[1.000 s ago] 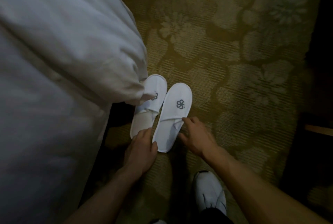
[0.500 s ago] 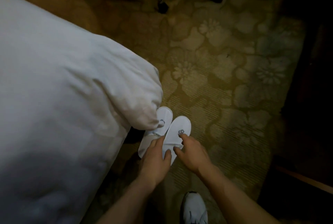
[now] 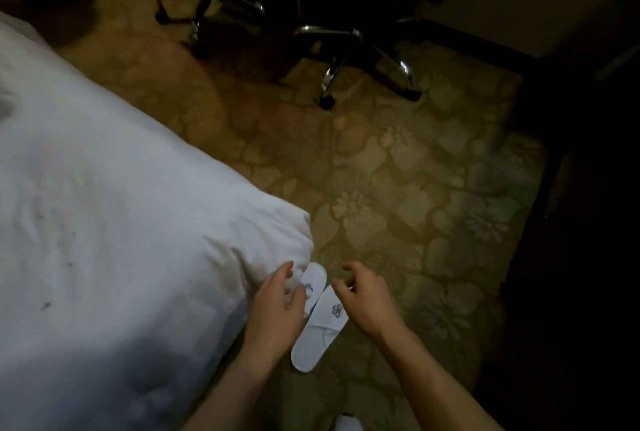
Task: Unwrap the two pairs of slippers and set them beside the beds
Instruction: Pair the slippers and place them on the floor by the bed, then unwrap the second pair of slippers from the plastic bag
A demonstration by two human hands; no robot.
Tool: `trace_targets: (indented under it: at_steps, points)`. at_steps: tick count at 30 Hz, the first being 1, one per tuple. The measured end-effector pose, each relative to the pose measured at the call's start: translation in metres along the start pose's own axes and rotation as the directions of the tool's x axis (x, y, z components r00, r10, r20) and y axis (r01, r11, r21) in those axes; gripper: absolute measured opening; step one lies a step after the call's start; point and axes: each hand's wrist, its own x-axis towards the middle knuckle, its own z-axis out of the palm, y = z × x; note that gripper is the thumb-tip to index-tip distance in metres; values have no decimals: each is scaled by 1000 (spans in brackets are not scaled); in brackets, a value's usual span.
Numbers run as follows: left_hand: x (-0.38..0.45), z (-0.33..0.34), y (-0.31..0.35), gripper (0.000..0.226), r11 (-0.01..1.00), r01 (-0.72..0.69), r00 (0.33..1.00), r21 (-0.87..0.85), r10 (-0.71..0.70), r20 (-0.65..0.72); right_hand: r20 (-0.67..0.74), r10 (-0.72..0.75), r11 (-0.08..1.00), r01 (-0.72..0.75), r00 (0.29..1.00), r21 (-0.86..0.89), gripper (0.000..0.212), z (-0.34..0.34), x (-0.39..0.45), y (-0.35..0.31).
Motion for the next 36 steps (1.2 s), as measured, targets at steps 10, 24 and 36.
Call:
trace_targets:
  at_steps: [10,24,36]
  points:
    - [-2,-107,141,37,971,-74,964,-228,12,-266,-101,-195,977,202,976,72,41,-133,-19,-148]
    - [14,-186,229,38,924,43,867,-381,-224,-446,166,-299,944,316,940,-91,39,-207,35,-272]
    - [68,-210,267,36,812,129,697,-569,-482,-531,411,-365,848,481,835,-222,43,-251,131,-366]
